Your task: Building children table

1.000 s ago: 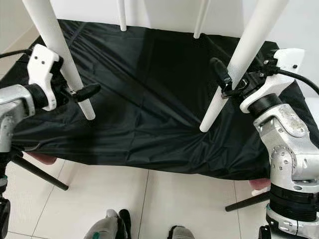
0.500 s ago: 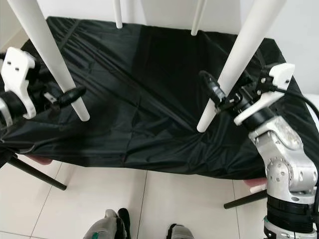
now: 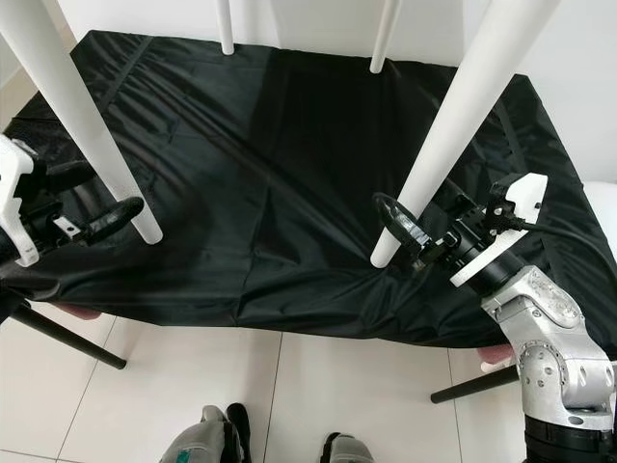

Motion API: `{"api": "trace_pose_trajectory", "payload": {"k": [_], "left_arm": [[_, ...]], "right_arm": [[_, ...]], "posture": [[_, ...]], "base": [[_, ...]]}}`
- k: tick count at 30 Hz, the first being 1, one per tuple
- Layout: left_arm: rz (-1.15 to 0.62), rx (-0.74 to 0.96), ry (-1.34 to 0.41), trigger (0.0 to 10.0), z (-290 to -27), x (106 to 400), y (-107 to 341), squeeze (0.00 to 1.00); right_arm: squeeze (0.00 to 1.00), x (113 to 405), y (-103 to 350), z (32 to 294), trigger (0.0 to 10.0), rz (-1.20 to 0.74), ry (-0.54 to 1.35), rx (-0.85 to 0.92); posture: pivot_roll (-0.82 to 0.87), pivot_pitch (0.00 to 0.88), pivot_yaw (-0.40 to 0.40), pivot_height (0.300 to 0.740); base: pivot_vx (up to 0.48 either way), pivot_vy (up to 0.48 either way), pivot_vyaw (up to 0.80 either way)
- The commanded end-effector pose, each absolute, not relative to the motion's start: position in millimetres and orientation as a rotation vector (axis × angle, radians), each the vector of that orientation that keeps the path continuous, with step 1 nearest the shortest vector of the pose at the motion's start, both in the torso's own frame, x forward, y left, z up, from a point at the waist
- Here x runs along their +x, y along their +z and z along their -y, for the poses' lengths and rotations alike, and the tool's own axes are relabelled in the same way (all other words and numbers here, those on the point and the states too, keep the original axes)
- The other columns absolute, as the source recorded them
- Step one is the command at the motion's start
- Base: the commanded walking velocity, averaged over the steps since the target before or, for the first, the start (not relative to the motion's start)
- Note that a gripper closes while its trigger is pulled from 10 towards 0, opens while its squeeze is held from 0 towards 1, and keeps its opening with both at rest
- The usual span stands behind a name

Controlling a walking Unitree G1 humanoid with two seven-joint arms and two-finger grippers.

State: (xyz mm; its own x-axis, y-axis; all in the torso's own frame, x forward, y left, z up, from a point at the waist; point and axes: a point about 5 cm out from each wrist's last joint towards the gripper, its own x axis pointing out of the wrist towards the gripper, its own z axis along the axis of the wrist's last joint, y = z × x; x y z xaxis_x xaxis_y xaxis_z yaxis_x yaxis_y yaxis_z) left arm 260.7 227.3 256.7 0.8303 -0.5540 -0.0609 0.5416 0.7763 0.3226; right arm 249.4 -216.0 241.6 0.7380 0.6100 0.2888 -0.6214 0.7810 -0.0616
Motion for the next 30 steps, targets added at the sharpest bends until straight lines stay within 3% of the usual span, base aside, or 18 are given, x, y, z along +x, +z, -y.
{"api": "trace_pose_trajectory", "payload": {"k": [1,10,13,19,30], "left_arm": [[0.038,0.333,-0.679,10.0,-228,255,260,0.0],[0.108,0.307,-0.58,10.0,-245,252,277,0.0],[0.089,0.307,-0.815,10.0,-236,230,274,0.0],[-0.022,0.33,-1.04,10.0,-211,220,251,0.0],[-0.133,0.329,-1.068,10.0,-193,237,215,0.0]], "right_arm": [[0.0,246,243,220,10.0,0.319,0.672,0.047],[0.0,241,243,219,10.0,0.313,0.719,0.098],[0.0,230,231,212,10.0,0.211,0.874,0.097],[0.0,218,210,200,10.0,0.04,1.055,0.052],[0.0,224,196,207,10.0,-0.03,1.039,0.023]], "posture": [[-0.05,0.175,0.006,0.74],[-0.05,0.176,0.014,0.74],[-0.04,0.172,0.013,0.74],[-0.04,0.164,0.006,0.74],[-0.04,0.161,0.015,0.74]], "base": [[0.0,0.0,0.0],[0.0,0.0,0.0],[0.0,0.0,0.0],[0.0,0.0,0.0],[0.0,0.0,0.0]]}}
